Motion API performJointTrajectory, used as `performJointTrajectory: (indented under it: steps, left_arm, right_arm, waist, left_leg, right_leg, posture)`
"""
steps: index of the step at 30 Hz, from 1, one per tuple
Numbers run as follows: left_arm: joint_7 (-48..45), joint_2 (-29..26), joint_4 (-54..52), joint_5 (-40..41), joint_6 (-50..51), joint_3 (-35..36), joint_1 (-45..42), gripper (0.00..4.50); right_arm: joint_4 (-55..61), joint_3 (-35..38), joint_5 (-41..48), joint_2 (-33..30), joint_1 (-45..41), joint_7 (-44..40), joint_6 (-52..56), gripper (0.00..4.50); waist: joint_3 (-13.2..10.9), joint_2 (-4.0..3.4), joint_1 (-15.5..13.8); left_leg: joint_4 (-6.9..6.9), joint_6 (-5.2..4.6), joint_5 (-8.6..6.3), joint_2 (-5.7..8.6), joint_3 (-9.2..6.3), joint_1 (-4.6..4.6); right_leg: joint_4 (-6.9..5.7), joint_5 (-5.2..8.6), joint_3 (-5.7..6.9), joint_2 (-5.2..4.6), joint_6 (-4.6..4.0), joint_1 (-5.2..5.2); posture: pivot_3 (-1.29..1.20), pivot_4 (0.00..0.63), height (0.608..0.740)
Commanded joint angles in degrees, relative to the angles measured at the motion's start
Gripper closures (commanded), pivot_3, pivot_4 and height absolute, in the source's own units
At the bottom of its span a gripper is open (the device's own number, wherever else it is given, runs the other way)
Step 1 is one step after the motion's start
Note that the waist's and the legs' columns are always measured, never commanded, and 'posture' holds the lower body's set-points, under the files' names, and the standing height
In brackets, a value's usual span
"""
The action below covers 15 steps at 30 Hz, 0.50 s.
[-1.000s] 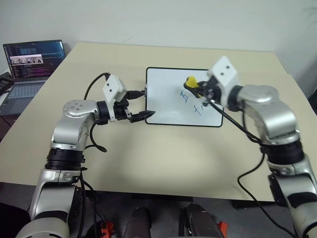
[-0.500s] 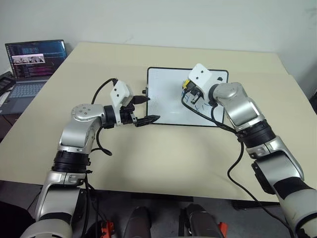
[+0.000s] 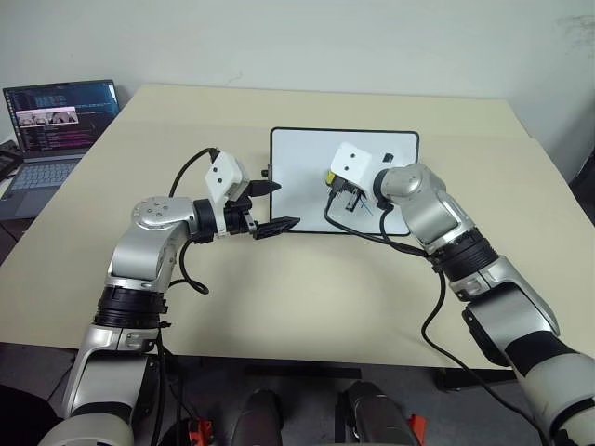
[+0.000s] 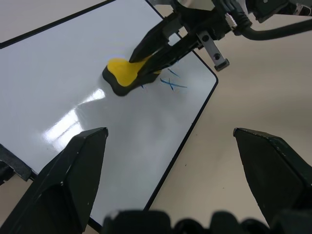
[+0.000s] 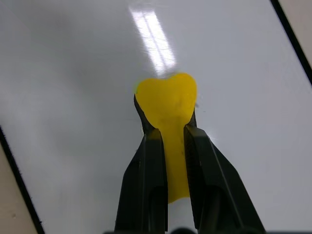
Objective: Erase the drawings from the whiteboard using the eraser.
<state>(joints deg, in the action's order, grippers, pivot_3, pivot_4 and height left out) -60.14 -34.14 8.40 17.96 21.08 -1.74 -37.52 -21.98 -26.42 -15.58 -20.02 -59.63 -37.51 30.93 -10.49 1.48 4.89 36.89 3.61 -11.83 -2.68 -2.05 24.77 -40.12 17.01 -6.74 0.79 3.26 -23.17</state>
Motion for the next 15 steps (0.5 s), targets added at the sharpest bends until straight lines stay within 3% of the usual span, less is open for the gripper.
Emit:
performJointTrajectory:
  steps: [1, 7, 15]
  left_arm:
    - [0.4, -0.6, -2.2, 1.1, -0.2, 1.7, -0.5, 0.0]
    - [0.3, -0.3, -1.9, 1.1, -0.4, 1.5, -0.8, 0.0]
    - [0.0, -0.3, -1.4, 1.0, -0.5, 1.4, -1.2, 0.0]
  right_arm:
    - [1.8, -1.7, -1.3, -0.7, 1.2, -3.6, 1.4, 4.3]
    - [2.9, -1.4, -2.7, -1.3, 2.4, -4.9, 2.3, 4.3]
    - [-4.3, 4.7, -3.6, 0.0, -4.2, 6.9, 0.4, 4.3]
  waist:
    - [0.0, 0.0, 0.0]
    - [0.0, 0.0, 0.0]
    - [0.0, 0.0, 0.0]
  left_leg:
    - [0.0, 0.0, 0.0, 0.0, 0.0, 0.0]
    - [0.01, 0.0, 0.0, 0.0, -0.02, 0.0]
    - [0.06, 0.02, 0.12, 0.01, -0.04, 0.0]
  right_leg:
    - [0.0, 0.0, 0.0, 0.0, 0.0, 0.0]
    - [0.0, 0.0, 0.01, 0.0, 0.0, 0.01]
    - [-0.02, -0.12, 0.01, 0.0, 0.08, 0.02]
  posture:
    - [0.0, 0.15, 0.74]
    - [0.0, 0.15, 0.74]
    - [0.0, 0.15, 0.74]
